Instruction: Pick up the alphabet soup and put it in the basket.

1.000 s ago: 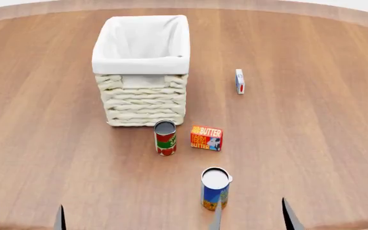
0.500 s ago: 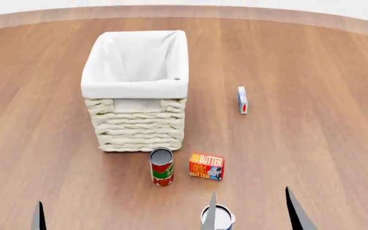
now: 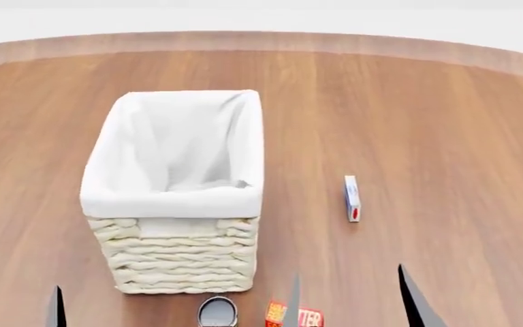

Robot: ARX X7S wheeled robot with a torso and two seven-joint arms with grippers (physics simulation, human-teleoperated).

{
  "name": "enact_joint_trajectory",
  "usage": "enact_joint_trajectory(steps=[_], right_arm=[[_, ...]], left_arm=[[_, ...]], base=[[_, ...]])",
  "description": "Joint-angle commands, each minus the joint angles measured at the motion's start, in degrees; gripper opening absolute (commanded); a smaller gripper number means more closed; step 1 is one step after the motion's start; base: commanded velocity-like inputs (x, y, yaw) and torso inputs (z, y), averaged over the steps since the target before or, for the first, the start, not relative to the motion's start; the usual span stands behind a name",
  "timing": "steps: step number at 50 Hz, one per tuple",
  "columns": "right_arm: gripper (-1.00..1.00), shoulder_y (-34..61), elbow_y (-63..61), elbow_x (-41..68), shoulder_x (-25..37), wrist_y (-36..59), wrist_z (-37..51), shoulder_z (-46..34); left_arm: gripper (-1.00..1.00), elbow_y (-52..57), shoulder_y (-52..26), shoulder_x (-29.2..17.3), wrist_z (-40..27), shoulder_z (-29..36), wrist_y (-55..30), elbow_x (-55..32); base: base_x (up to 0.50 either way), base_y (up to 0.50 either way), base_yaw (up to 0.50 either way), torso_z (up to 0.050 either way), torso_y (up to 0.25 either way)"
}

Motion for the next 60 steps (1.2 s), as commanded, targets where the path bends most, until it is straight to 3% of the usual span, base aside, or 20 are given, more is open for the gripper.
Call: enact_joint_trajectory(steps=[1,12,48,60], right_arm=[[1.0,-0.04,0.3,0.38,0.65,-0.27,0.59,-0.5],[1.0,-0.14,0.42,1.93,1.05,-0.37,1.27,0.14],[1.0,0.36,1.34,2.68,2.49,-0.63,3.04,-0.78],[1.0,0.2,0.96,4.92,3.01,-0.7,2.79,-0.69]], left_arm=[[1.0,-0.03,-0.03,-0.71,-0.65,0.44,-0.1,-0.39],[1.0,-0.53,-0.24,-1.16,-1.38,0.74,-0.23,-0.62],[1.0,-0.89,-0.8,-2.7,-3.03,2.12,-0.82,-1.1],[1.0,-1.01,-0.74,-3.17,-3.59,2.29,-0.68,-1.37]], base=[[0.5,0.0,0.0,0.0,0.0],[0.23,0.02,0.0,0.0,0.002],[0.0,0.5,0.0,0.0,0.0],[0.0,-0.08,0.0,0.0,0.0]])
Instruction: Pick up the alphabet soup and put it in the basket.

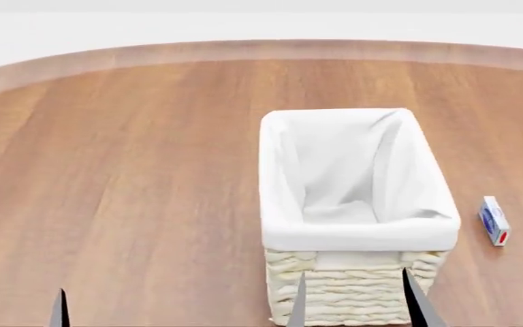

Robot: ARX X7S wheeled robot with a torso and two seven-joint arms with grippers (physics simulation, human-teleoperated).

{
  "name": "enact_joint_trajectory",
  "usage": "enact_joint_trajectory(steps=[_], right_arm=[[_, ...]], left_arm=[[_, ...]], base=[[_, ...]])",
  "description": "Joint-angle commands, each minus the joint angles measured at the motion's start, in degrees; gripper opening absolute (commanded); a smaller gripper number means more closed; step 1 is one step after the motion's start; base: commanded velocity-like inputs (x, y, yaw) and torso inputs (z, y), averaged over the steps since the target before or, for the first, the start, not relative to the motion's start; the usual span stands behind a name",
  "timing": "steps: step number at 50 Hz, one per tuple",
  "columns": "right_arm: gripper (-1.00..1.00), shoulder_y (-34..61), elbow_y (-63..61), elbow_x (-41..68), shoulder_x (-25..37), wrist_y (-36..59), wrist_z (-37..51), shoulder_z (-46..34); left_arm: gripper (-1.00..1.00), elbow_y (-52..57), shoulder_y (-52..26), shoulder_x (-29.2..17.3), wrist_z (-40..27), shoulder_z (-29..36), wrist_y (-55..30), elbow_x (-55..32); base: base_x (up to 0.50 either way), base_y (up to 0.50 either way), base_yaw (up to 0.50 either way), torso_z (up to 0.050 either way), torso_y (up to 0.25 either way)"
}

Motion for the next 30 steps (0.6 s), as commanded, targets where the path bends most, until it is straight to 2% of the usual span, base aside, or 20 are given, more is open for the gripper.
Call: enact_joint_trajectory(steps=[1,15,16,19,24,30], right_arm=[[1.0,-0.02,0.02,0.77,0.57,-0.26,0.31,-0.06],[1.0,-0.24,-0.57,2.24,0.97,-0.76,0.94,0.57],[1.0,-0.21,-2.38,-2.16,1.87,-0.73,1.81,-0.64],[1.0,-0.27,-6.07,1.56,3.83,0.76,-0.22,0.48],[1.0,-1.33,-9.54,4.69,8.33,4.21,-1.09,6.22],[1.0,-5.97,-7.79,10.38,11.01,2.64,-2.17,15.27]], left_arm=[[1.0,-0.02,0.04,-0.32,-0.44,0.32,0.07,-0.39],[1.0,-0.21,-0.09,-0.78,-1.04,0.75,0.0,-0.49],[1.0,-0.35,-0.26,-0.79,-1.12,0.66,-0.13,-0.57],[1.0,-0.93,-0.47,-0.85,-1.26,0.65,-0.01,-0.65],[1.0,-2.41,-1.33,-0.7,-1.71,0.72,-0.2,-0.56],[1.0,-5.01,-2.55,-0.58,-1.93,1.1,-0.08,-0.5]], base=[[0.0,-0.5,0.0,0.0,0.0],[0.0,-0.04,0.0,0.0,0.0],[0.0,0.0,0.0,0.0,0.0],[0.0,0.0,0.0,0.0,0.0],[0.0,0.0,0.0,0.0,0.0],[0.0,0.0,0.0,0.0,0.0]])
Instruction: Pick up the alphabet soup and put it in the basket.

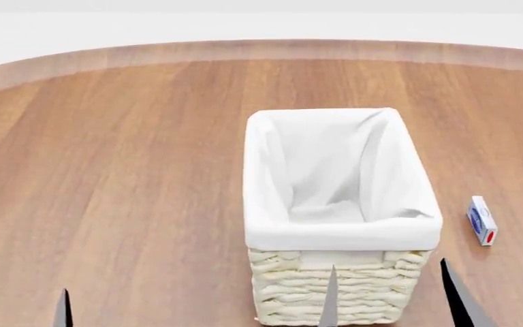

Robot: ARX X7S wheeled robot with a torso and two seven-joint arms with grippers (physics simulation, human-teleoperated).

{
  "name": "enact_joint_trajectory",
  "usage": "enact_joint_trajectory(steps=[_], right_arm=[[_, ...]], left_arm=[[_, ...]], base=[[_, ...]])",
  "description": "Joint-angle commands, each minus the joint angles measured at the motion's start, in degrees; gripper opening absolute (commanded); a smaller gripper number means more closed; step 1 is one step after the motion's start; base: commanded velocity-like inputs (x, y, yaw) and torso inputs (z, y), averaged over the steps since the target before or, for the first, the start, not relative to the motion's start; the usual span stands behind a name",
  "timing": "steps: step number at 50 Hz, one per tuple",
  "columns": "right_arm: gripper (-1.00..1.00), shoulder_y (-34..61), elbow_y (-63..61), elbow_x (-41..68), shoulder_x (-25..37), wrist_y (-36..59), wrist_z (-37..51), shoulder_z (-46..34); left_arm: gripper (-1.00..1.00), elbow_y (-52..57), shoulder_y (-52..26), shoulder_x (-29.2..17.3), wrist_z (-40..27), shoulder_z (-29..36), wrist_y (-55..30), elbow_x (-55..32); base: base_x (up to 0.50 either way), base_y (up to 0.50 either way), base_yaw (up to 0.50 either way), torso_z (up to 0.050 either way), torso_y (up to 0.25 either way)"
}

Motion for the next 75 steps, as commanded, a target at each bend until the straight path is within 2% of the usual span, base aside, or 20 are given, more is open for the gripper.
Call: enact_joint_trajectory(steps=[1,13,18,30,48,49,50,75], right_arm=[[1.0,-5.03,-0.78,5.9,5.22,-0.67,-1.94,10.63],[1.0,-12.61,10.58,6.88,4.35,-11.3,-4.52,18.92],[1.0,-16.57,14.39,7.3,3.49,-18.63,-8.03,20.1],[1.0,-25.83,18.63,10.71,1.25,-25.76,-12.42,22.88],[1.0,-24.08,36.55,5.59,-4.59,-39.85,-16.48,20.26],[1.0,-19.33,45.15,5.95,-7.3,-46.35,-18.27,20.08],[1.0,-19.08,50.73,5.99,-7.32,-46.77,-18.44,20.07],[1.0,-16.66,57.03,4.1,-7.42,-49.46,-17.65,19.7]], left_arm=[[1.0,-3.24,-1.62,0.08,-0.59,0.3,0.09,-0.11],[1.0,-6.34,-3.1,0.15,-1.02,1.09,0.29,-0.01],[1.0,-7.41,-3.67,0.0,-1.22,1.12,0.35,-0.18],[1.0,-10.29,-4.92,-0.33,-1.61,2.38,1.13,-0.43],[1.0,-10.19,-4.83,-1.34,-3.03,2.58,1.1,-1.16],[1.0,-10.21,-4.87,-1.44,-3.23,2.33,1.01,-1.2],[1.0,-10.2,-4.89,-1.49,-3.32,2.38,0.98,-1.17],[1.0,-10.69,-5.17,-2.41,-4.47,3.21,1.21,-1.94]], base=[[0.0,0.0,0.0,0.0,0.0],[0.0,0.0,0.0,0.0,0.0],[0.0,0.0,0.0,0.0,0.0],[0.0,0.0,0.0,0.0,0.0],[0.0,0.0,0.0,0.0,0.0],[0.0,0.0,0.0,0.0,0.0],[0.0,0.0,0.0,0.0,0.0],[0.0,0.0,0.0,0.0,0.0]])
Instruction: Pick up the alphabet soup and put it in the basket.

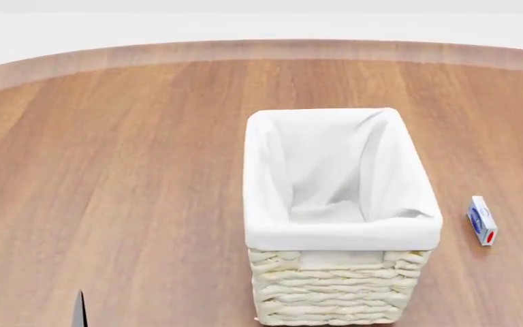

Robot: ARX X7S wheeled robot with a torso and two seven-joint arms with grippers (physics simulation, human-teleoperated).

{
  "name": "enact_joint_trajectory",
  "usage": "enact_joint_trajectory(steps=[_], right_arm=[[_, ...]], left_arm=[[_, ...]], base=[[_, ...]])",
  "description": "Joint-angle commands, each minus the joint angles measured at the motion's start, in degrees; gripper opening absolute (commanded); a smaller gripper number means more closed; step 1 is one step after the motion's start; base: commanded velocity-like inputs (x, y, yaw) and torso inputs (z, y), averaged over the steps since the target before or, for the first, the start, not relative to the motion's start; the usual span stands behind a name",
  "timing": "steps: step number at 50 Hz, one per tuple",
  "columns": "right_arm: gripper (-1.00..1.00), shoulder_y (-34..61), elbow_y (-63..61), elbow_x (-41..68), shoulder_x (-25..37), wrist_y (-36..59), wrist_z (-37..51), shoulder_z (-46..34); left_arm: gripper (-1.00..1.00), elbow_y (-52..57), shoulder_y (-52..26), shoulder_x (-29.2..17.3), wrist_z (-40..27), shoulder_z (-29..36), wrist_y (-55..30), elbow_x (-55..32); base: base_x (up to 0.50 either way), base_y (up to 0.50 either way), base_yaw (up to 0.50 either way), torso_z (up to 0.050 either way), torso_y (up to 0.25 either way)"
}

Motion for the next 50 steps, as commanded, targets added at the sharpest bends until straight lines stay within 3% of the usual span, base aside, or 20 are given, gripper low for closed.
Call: enact_joint_trajectory(steps=[1,50], right_arm=[[1.0,1.59,5.29,-0.54,-0.38,-2.59,-0.11,0.03],[1.0,8.55,16.93,0.05,-0.21,-5.08,1.43,-0.16]], left_arm=[[1.0,-0.19,-0.08,-0.42,-0.57,0.35,0.09,-0.3],[1.0,-0.43,-0.59,-1.59,-1.96,1.37,-0.04,-0.96]], base=[[0.0,0.0,0.0,0.0,0.0],[0.0,0.0,0.0,0.0,0.0]])
